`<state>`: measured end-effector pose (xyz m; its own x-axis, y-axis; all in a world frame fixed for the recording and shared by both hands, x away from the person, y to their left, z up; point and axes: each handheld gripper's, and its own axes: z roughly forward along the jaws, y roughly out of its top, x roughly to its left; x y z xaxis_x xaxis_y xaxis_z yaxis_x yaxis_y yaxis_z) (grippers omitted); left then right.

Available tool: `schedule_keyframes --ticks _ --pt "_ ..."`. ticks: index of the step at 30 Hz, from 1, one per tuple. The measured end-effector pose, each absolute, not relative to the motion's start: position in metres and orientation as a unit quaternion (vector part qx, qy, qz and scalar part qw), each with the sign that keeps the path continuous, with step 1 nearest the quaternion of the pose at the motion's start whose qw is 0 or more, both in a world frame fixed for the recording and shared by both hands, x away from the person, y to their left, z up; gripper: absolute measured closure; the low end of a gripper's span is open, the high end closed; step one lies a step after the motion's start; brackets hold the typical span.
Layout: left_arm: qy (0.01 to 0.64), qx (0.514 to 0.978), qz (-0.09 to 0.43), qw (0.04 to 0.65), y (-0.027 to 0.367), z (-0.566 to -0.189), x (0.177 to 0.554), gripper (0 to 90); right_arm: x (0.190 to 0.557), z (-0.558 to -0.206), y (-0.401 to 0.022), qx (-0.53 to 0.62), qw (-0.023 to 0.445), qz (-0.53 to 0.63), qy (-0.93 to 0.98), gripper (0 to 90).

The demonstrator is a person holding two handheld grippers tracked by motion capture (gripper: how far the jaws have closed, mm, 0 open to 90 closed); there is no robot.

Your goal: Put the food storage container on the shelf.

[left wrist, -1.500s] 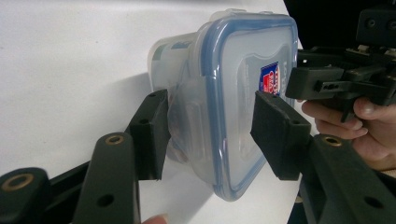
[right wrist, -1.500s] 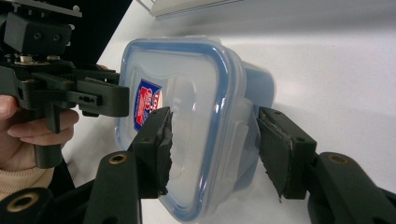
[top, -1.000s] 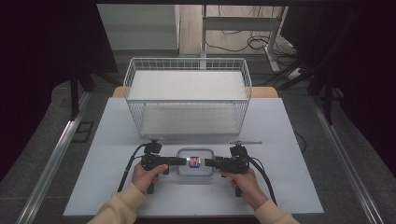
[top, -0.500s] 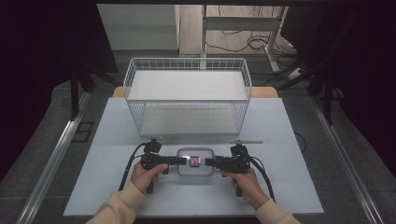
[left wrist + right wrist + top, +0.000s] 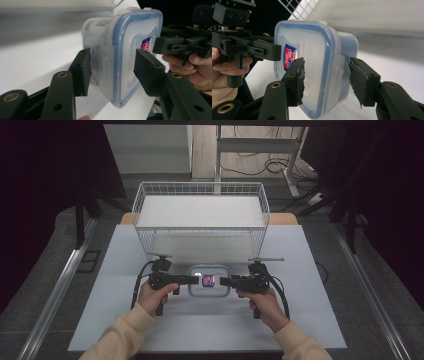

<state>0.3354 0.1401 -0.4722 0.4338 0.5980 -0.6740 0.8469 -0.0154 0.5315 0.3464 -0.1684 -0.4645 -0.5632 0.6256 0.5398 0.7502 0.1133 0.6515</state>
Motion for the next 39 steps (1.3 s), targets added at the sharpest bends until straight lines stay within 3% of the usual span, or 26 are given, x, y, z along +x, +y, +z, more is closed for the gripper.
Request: schedule_keyframes --ticks 39 --pt "0.478 0.699 -0.042 0.531 0.153 -0.334 0.368 48.2 0.392 -0.318 -0.153 -0.402 0.005 -0.510 -0.761 47.5"
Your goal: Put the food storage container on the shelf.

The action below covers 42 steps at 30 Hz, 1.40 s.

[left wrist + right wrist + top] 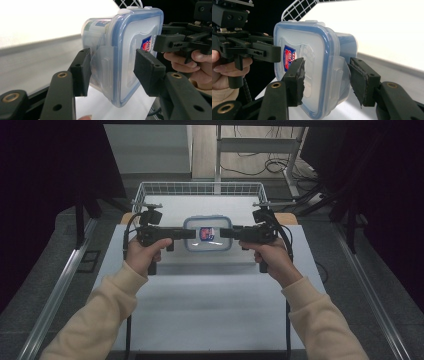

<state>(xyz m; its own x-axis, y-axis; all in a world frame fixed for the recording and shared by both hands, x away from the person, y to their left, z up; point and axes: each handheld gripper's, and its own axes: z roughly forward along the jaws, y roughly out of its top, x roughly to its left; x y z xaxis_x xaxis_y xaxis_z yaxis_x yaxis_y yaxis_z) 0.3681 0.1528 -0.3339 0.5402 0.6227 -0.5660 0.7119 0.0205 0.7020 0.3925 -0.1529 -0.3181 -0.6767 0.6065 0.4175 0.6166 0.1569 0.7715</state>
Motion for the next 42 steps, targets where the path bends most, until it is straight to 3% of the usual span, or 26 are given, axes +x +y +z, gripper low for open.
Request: schedule_keyframes --ticks 17,29,42 --pt "0.492 0.700 -0.047 0.515 0.157 -0.311 0.434 47.2 0.458 -0.293 -0.146 -0.402 0.013 -0.505 -0.764 47.4" --pt "0.513 0.682 -0.079 0.515 0.156 -0.326 0.471 49.1 0.506 -0.311 -0.153 -0.429 0.063 -0.496 -0.752 47.1" --pt "0.532 0.666 -0.104 0.512 0.162 -0.331 0.488 47.9 0.523 -0.308 -0.142 -0.489 0.087 -0.461 -0.735 44.6"
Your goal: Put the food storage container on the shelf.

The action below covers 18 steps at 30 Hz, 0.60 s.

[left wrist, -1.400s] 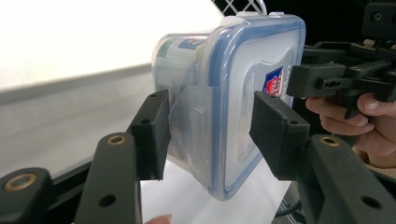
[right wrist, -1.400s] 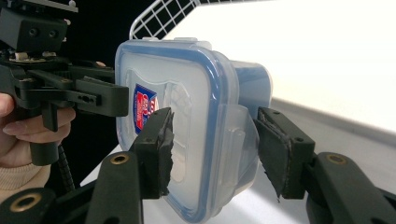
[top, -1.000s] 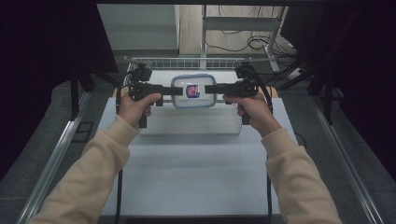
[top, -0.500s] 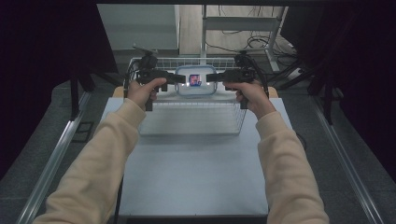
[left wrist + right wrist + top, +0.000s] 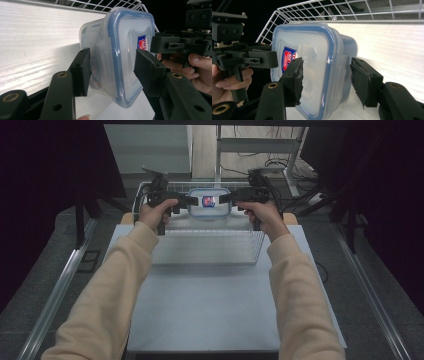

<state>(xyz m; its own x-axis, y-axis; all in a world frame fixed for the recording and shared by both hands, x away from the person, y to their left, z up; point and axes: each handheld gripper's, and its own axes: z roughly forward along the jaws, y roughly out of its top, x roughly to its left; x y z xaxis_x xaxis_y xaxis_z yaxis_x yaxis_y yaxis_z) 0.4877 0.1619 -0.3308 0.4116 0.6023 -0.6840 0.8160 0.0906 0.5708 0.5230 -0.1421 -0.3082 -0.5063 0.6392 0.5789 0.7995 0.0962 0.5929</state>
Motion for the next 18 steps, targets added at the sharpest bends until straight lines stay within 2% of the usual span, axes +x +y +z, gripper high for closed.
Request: schedule_keyframes --ticks 10,18 --pt "0.551 0.642 -0.142 0.514 0.166 -0.340 0.503 45.2 0.542 -0.316 -0.142 -0.548 0.129 -0.454 -0.690 44.3" --pt "0.558 0.629 -0.155 0.519 0.168 -0.344 0.509 44.8 0.543 -0.321 -0.141 -0.569 0.129 -0.456 -0.672 43.6"
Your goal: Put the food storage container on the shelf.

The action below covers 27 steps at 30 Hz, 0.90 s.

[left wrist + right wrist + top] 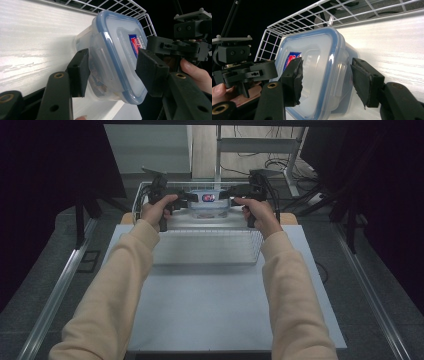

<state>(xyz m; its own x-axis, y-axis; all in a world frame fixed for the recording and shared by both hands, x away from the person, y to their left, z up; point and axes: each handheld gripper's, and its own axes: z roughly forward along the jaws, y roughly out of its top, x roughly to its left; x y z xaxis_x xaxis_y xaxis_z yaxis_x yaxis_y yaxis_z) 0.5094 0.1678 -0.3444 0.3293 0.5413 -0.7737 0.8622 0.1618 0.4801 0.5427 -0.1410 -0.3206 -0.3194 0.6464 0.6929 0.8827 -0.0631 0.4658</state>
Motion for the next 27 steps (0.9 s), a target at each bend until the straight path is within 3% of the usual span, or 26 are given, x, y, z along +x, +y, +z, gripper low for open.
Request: schedule_keyframes --ticks 4,7,10,13,19,27 --pt "0.556 0.632 -0.141 0.522 0.166 -0.344 0.508 43.4 0.539 -0.321 -0.137 -0.569 0.110 -0.462 -0.671 38.5" --pt "0.550 0.631 -0.124 0.533 0.163 -0.341 0.504 31.2 0.532 -0.319 -0.130 -0.566 0.083 -0.466 -0.675 21.8" --pt "0.552 0.628 -0.092 0.541 0.161 -0.337 0.499 22.2 0.525 -0.314 -0.127 -0.570 0.056 -0.477 -0.666 14.3" --pt "0.544 0.637 -0.058 0.543 0.159 -0.331 0.492 18.8 0.515 -0.306 -0.125 -0.565 0.033 -0.482 -0.669 8.4" --pt "0.515 0.650 0.003 0.558 0.162 -0.320 0.459 17.9 0.485 -0.296 -0.128 -0.514 -0.003 -0.493 -0.702 7.1" --pt "0.468 0.689 0.045 0.552 0.169 -0.339 0.398 19.8 0.424 -0.304 -0.152 -0.415 -0.040 -0.523 -0.743 12.5"
